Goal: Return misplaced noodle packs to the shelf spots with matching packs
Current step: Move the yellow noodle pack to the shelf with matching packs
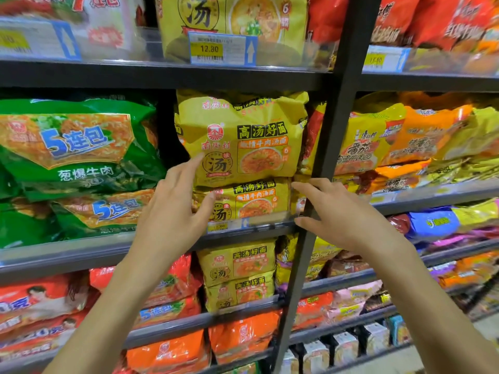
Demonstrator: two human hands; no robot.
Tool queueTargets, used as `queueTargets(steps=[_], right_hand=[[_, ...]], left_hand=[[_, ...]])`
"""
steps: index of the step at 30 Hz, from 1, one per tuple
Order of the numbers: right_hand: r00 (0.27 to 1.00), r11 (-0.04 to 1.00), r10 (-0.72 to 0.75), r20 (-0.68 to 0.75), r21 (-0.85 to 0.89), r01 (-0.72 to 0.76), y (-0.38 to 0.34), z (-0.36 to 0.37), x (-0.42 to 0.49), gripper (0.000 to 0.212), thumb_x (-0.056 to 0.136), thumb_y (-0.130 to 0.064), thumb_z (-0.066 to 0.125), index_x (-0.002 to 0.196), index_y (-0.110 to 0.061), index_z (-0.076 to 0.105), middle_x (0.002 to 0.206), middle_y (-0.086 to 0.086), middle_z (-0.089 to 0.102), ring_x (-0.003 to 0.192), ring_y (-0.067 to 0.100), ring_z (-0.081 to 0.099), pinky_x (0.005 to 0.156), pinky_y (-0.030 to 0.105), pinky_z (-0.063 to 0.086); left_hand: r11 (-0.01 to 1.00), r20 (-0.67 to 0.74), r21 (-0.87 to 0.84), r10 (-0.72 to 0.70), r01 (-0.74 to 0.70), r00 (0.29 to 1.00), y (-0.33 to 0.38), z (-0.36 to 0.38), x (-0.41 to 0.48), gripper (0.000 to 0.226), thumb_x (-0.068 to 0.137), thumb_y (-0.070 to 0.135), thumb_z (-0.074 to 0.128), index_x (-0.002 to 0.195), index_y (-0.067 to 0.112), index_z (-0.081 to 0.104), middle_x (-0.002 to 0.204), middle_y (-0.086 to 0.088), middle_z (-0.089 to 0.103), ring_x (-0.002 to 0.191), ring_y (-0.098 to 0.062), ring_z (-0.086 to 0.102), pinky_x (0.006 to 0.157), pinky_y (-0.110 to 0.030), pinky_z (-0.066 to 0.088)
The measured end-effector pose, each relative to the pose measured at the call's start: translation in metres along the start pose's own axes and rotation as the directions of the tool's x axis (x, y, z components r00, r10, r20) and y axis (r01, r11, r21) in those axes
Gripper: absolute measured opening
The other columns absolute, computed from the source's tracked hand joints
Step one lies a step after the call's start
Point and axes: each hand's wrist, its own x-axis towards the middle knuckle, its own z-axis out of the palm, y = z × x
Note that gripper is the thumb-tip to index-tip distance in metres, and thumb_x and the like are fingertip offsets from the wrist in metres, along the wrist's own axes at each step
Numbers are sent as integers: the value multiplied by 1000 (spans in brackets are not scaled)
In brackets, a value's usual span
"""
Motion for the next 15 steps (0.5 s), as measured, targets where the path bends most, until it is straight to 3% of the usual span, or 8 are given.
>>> queueTargets(steps=[4, 7, 15], right_hand=[[989, 1000, 8, 147, -21, -4, -1, -5, -18, 70, 97, -51, 52, 156, -34, 18, 154, 3, 33, 140, 28, 34, 103, 46, 38], [990, 1000, -10, 139, 5, 10, 0, -12, -32, 68, 98, -50, 52, 155, -33, 21, 152, 4, 35, 138, 28, 36, 102, 43, 41], [990, 999, -48, 132, -2, 48, 30, -32, -96, 52, 101, -39, 50, 150, -29, 37, 151, 8, 37, 139, 31, 34, 106, 47, 41]], left_hand=[[997, 184, 81, -25, 10, 983, 13, -9, -10, 55, 100, 47, 51, 151, 33, 38, 147, 1, 49, 136, -23, 47, 105, -46, 45], [974, 319, 228, -67, -7, 945, 28, -17, -17, 56, 100, 53, 49, 150, 33, 39, 150, 1, 48, 134, -25, 49, 100, -47, 49], [934, 360, 351, -69, -66, 931, 106, -22, -43, 55, 101, 53, 46, 152, 32, 38, 152, -1, 45, 139, -27, 44, 103, -47, 46]])
